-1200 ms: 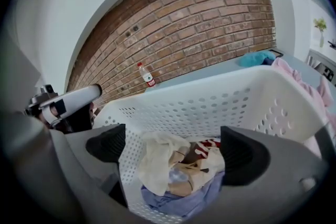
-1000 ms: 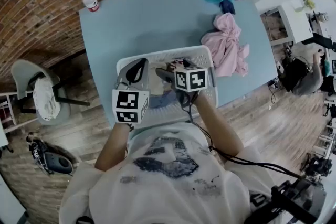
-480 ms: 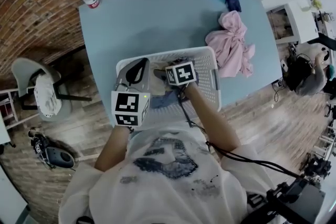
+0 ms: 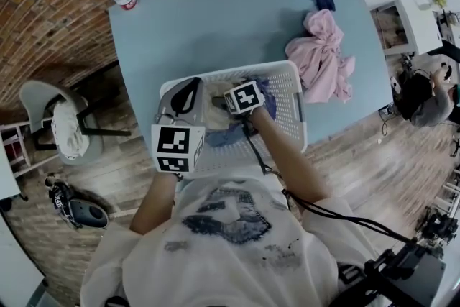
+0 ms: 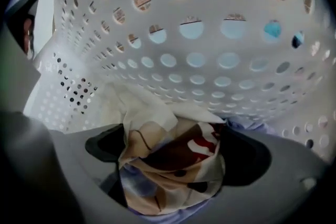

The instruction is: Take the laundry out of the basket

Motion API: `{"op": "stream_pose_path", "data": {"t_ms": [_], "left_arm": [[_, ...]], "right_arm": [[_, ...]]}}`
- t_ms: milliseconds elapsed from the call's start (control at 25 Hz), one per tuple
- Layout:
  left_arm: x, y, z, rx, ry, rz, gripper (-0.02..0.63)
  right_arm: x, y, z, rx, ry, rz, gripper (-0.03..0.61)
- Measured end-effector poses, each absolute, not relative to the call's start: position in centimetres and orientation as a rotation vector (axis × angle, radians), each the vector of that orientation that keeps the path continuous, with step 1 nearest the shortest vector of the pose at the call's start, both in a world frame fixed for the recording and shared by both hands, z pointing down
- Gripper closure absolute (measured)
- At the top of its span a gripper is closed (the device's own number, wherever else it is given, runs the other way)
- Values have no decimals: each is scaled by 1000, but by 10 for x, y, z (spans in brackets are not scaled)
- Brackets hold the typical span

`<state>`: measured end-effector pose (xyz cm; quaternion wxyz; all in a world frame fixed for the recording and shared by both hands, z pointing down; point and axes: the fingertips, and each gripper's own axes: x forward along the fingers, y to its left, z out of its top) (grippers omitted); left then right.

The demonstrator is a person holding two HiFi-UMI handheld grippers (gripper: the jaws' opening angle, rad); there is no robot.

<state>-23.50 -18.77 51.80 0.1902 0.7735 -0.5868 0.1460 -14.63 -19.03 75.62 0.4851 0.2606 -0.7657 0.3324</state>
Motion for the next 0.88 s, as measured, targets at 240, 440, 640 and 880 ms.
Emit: {"op": "stream_pose_path", "data": {"t_ms": [240,440,640,880], "left_arm": [[-232,-184,518,2172,-1636,398,621],[-235,-182,515,2168,-1643,389,621],[-240,-180,512,2156,-1655,380,621],[-245,-178,507,2149,-1678,369,621]], "right_arm": [[-151,-165,763,506,-1808,766,13],[-154,-168,759,461,-1840,716,138],[-160,-159,754,372,-1852,737,339],[-161,-152,741,324,-1886,849,390]]}}
